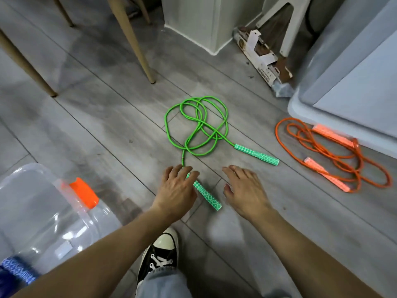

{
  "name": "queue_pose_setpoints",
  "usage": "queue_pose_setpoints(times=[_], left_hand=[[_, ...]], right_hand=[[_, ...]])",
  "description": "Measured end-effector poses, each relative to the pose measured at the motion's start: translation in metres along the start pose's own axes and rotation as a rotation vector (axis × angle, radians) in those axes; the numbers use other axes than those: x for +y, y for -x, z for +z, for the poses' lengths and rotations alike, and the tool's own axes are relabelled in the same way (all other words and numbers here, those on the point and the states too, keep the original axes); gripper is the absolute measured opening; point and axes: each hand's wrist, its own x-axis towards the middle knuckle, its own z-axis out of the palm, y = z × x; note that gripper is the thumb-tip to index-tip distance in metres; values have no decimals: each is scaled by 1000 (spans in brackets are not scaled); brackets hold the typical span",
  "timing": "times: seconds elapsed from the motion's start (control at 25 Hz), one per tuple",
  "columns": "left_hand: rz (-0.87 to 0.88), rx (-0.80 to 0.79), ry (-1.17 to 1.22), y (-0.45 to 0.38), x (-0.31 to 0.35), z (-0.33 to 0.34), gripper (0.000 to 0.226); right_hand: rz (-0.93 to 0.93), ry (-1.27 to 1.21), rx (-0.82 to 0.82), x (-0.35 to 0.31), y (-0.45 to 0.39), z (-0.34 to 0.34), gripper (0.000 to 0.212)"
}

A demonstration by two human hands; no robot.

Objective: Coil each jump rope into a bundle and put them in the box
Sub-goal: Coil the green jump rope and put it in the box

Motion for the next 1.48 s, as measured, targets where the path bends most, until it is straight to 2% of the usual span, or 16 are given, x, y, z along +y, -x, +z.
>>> queue_pose_setpoints(times=[0.08,0.2,0.28,0.36,0.48,0.6,0.72,0.8,0.92,1.04,1.16,1.24,1.32,1.4,1.44,1.48], left_hand=[[-61,-109,5,-12,-5,19,49],[-339,-267,139,-42,-13,38,47],[-554,-258,304,-65,-19,48,52],[-631,-230,365,-82,-22,57,49],[-551,-208,326,-84,-12,62,37],[-452,-245,336,-70,-2,68,38],[-423,-217,463,-56,0,65,37],[-356,-195,646,-51,4,54,27],[-232,-260,819,-39,15,31,7],[-207,-385,848,-24,20,23,19],[-124,-503,788,-16,20,19,18],[-56,-555,789,-13,24,10,20],[33,-578,785,-12,30,-5,21],[91,-562,803,-10,34,-30,20],[98,-541,857,-9,35,-46,21],[96,-503,940,-8,35,-65,22]], right_hand=[[-12,-21,-29,2,0,19,50],[-26,-31,-21,8,-4,41,50],[-38,-25,-19,11,-8,49,50],[-36,-15,-33,12,-15,52,50],[-34,-30,-47,7,-36,46,50],[-29,-18,-76,-1,-67,40,59],[7,41,-178,-3,-94,42,67],[22,117,-269,-1,-98,47,62],[27,170,-314,6,-90,48,41],[22,171,-248,28,-79,39,35],[97,-171,-76,50,-74,17,30],[166,-516,-48,54,-77,-4,22],[214,-739,25,53,-85,-27,15],[294,-872,164,51,-92,-52,15],[352,-861,201,53,-93,-65,14],[408,-725,176,58,-93,-77,9]])
